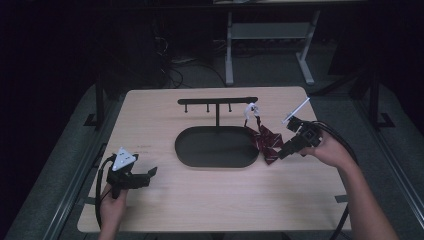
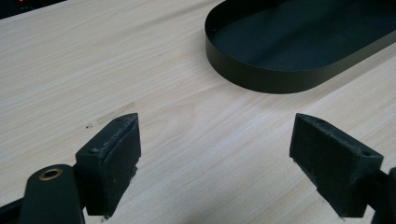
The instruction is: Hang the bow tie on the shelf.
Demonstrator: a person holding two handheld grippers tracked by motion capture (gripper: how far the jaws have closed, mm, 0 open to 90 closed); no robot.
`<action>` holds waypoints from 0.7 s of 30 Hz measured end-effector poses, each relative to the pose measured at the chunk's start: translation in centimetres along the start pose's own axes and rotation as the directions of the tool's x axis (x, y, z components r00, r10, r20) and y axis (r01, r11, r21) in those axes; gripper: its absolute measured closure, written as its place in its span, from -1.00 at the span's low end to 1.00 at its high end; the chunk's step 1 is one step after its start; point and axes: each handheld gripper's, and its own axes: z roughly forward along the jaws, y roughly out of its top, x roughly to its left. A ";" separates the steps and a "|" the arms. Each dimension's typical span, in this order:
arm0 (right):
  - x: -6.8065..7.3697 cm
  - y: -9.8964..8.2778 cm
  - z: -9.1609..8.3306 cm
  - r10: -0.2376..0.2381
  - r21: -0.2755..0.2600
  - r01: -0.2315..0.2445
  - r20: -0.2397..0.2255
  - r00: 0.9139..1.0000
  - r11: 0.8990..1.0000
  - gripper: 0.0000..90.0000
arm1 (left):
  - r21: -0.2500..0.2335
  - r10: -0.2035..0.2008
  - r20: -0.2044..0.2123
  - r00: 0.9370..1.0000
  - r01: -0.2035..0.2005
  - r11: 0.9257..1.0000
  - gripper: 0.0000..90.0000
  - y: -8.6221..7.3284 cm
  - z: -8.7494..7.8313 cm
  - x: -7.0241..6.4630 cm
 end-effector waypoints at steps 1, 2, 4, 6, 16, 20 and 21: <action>0.1 -0.1 0.0 -0.002 0.003 0.002 0.005 1.000 1.000 0.16 | 0.000 0.000 0.000 1.000 0.000 1.000 -0.64 0.0 0.0 0.0; 0.1 -0.2 0.1 -0.001 -0.002 0.001 0.002 1.000 1.000 0.16 | -0.001 -0.001 0.000 1.000 0.001 1.000 -0.64 0.0 0.0 0.0; 0.2 -0.4 0.1 -0.002 -0.006 0.002 -0.002 1.000 1.000 0.16 | -0.001 -0.001 -0.001 1.000 0.001 1.000 -0.64 0.0 0.0 0.0; 0.3 -0.6 0.2 -0.006 -0.011 0.006 -0.002 1.000 1.000 0.16 | 0.001 0.000 -0.001 1.000 0.000 1.000 -0.64 0.0 0.0 0.0; 1.0 -1.6 0.5 -0.016 -0.021 0.016 0.003 1.000 1.000 0.12 | 0.001 0.001 0.000 1.000 -0.001 1.000 -0.64 0.0 0.0 0.0; 1.3 -2.1 0.7 -0.020 -0.027 0.020 0.003 1.000 0.999 0.11 | 0.002 0.003 0.001 1.000 -0.003 1.000 -0.64 0.0 0.0 0.0; 1.4 -2.2 0.7 -0.018 -0.026 0.018 0.001 1.000 0.999 0.10 | 0.002 0.003 0.001 1.000 -0.003 1.000 -0.64 0.0 0.0 0.0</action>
